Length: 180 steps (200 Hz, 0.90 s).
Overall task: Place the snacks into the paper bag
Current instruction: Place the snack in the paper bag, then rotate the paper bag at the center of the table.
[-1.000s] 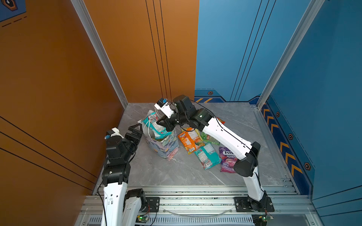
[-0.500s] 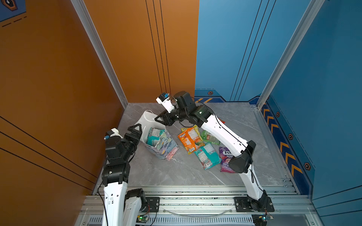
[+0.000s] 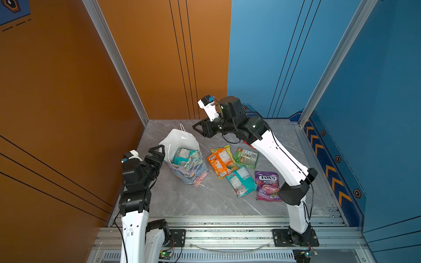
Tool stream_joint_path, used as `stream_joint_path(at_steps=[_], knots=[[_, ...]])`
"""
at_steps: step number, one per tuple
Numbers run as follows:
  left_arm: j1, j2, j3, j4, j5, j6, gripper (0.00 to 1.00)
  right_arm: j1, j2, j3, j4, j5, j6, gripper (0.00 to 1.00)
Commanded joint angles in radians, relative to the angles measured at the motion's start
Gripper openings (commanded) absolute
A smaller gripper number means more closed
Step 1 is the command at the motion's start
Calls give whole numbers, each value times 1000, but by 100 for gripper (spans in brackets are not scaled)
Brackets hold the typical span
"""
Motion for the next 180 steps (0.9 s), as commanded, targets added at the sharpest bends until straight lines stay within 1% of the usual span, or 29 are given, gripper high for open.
stream_joint_path(at_steps=[1, 15, 18, 38, 55, 81, 120, 136, 148, 180], knots=[[9, 9, -15, 45, 40, -1, 99, 12, 30, -12, -106, 81, 15, 44], [9, 14, -11, 44, 45, 1, 99, 20, 30, -11, -116, 108, 19, 44], [9, 15, -9, 44, 46, 2, 100, 22, 56, -11, -119, 113, 21, 44], [10, 22, -3, 37, 54, 14, 100, 33, 83, -3, -133, 137, 28, 45], [8, 35, 4, 20, 65, 32, 99, 44, 113, 19, -155, 164, 27, 44], [9, 57, 16, -13, 88, 54, 97, 54, 156, 43, -173, 166, 32, 44], [8, 88, 47, -83, 106, 102, 93, 57, 182, 45, -181, 191, 32, 42], [9, 106, 58, -93, 118, 116, 91, 57, 188, 45, -184, 197, 33, 39], [8, 122, 66, -93, 131, 122, 89, 58, 190, 45, -187, 208, 35, 33], [8, 159, 80, -68, 158, 130, 87, 52, 180, 41, -198, 227, 38, 12]])
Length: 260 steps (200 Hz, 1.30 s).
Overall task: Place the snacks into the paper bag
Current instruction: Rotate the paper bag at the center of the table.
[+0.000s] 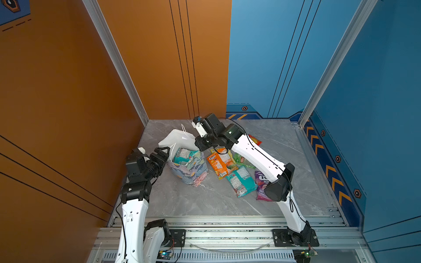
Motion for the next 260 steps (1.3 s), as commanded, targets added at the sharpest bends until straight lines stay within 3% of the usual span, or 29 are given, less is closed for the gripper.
stream_joint_path(at_steps=[1, 33, 107, 202, 230, 260], knots=[[8, 20, 34, -2, 51, 35, 87, -5, -4, 21, -37, 38, 9, 11], [-4, 67, 32, 70, 74, 28, 87, -17, -22, 0, -37, 41, 27, 0], [-86, 208, 79, 238, 89, 42, 87, -26, -106, -125, -22, 92, 91, 0], [-180, 417, 157, 396, 129, 51, 88, -25, -427, -732, 353, 108, 384, 0], [-187, 462, 196, 399, 171, 62, 88, 1, -457, -799, 424, 114, 446, 0], [-178, 441, 262, 282, 163, 140, 87, 6, -435, -782, 439, 83, 467, 12]])
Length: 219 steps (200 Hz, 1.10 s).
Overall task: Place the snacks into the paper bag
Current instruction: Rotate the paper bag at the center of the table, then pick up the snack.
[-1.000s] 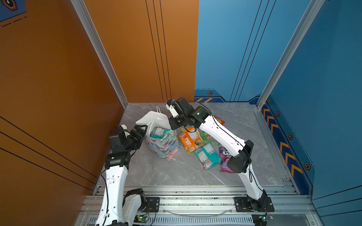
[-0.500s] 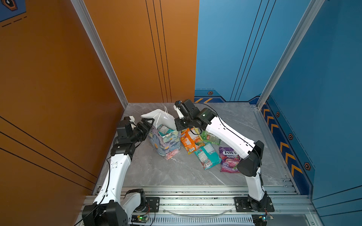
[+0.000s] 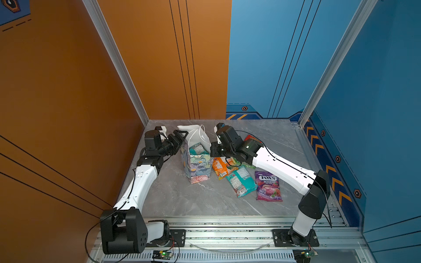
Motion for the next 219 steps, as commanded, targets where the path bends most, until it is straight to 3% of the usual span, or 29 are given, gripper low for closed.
stream_joint_path(at_steps=[1, 47, 107, 140, 167, 190, 198, 219], knots=[[7, -27, 85, -68, 27, 92, 87, 9, 13, -9, 20, -20, 56, 13], [38, -108, 231, -514, -154, 295, 92, -23, 28, 47, 15, -38, 26, 38], [114, -286, 235, -715, -304, 355, 95, -126, -5, 73, 13, -71, -42, 56], [115, -317, 266, -814, -268, 372, 93, -227, -47, 26, 23, -122, -75, 59], [66, -298, 296, -922, -248, 396, 88, -294, -70, -28, 23, -182, -93, 63], [-50, -269, 314, -984, -331, 406, 87, -341, -79, -79, 23, -243, -111, 64], [-85, -255, 315, -994, -351, 403, 83, -349, -77, -88, 19, -266, -128, 64], [-132, -218, 311, -998, -387, 393, 81, -364, -60, -104, -1, -338, -170, 64]])
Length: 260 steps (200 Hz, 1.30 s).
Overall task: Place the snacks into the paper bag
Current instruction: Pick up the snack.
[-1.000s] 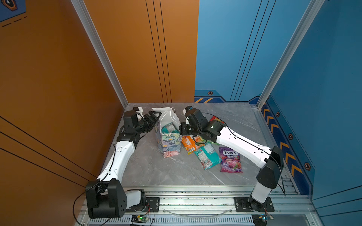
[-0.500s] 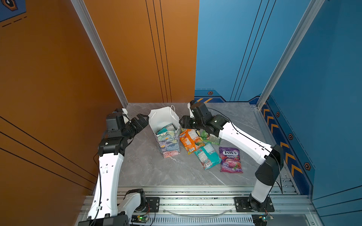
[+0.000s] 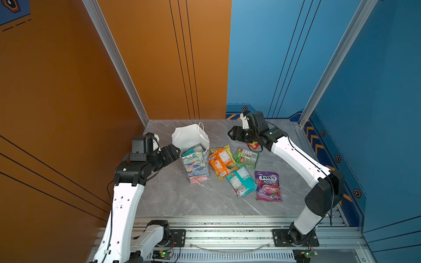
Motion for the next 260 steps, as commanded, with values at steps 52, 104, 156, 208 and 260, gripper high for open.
stream_joint_path(at_steps=[52, 104, 156, 208, 260], knots=[[-59, 90, 40, -61, -151, 2, 77, -23, 57, -70, -78, -234, -154, 62], [-89, 153, 64, -31, -132, -4, 74, -36, 142, -128, -71, -294, -176, 59], [-95, 192, 85, -32, -154, -6, 64, -69, 169, -168, -46, -313, -179, 57], [-94, 226, 106, -31, -149, 17, 45, -117, 202, -219, 19, -366, -166, 54], [-83, 233, 121, -32, -147, 27, 24, -131, 246, -232, 66, -431, -172, 51]])
